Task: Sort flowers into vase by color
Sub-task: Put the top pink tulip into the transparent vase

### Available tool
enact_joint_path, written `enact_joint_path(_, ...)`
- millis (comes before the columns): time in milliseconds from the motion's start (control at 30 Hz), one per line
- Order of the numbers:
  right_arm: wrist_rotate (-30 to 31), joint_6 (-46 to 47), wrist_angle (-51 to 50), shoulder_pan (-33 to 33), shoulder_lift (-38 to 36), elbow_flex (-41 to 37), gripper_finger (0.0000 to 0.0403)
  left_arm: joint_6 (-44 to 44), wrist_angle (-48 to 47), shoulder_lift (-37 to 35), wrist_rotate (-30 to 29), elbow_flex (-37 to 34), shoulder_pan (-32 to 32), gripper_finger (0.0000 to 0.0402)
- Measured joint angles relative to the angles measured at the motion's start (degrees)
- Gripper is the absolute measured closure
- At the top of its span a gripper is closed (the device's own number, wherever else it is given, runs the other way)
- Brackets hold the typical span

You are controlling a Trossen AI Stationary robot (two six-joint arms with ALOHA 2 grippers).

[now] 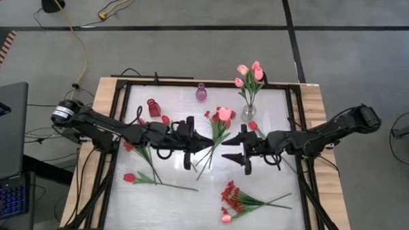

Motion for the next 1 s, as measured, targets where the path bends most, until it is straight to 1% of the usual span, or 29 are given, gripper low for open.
enact_joint_path(133,-0.22,0.00,2.41,-0.65,1.20,0.05,0.0148,-0.23,1.70,1.75,1.61,-0.01,0.02,0.0401)
enact_joint_path(300,-0.73,0.43,2.81,-0.44,2.51,-0.02,0.0148,-0.13,2.30,1.58,2.57,-0.09,0.09,0.0401)
enact_joint_path(400,-3.31,0.40,3.79,-0.23,4.03,0.48,0.0148,0.61,3.34,1.58,3.81,-0.09,0.11,0.0401)
enact_joint_path(533,-4.04,-0.03,3.87,-0.15,6.31,2.44,0.0148,0.90,4.12,1.53,4.12,-0.09,0.10,0.0401)
enact_joint_path(633,-4.95,-0.05,3.35,-0.14,7.62,3.87,0.0148,0.90,4.14,1.53,4.12,-0.09,0.11,0.0401)
enact_joint_path(733,-4.97,-0.05,0.30,-0.15,7.56,5.43,0.0148,0.66,4.41,1.51,4.26,-0.09,0.40,0.0401)
enact_joint_path(833,-4.97,-0.83,-2.44,-0.14,7.06,6.53,0.0148,-0.46,4.09,1.14,6.03,-0.09,0.89,0.0401)
enact_joint_path(1000,-4.97,-1.78,-2.22,-0.14,7.22,7.96,0.0148,-1.20,4.15,1.05,6.21,-0.09,1.60,0.0401)
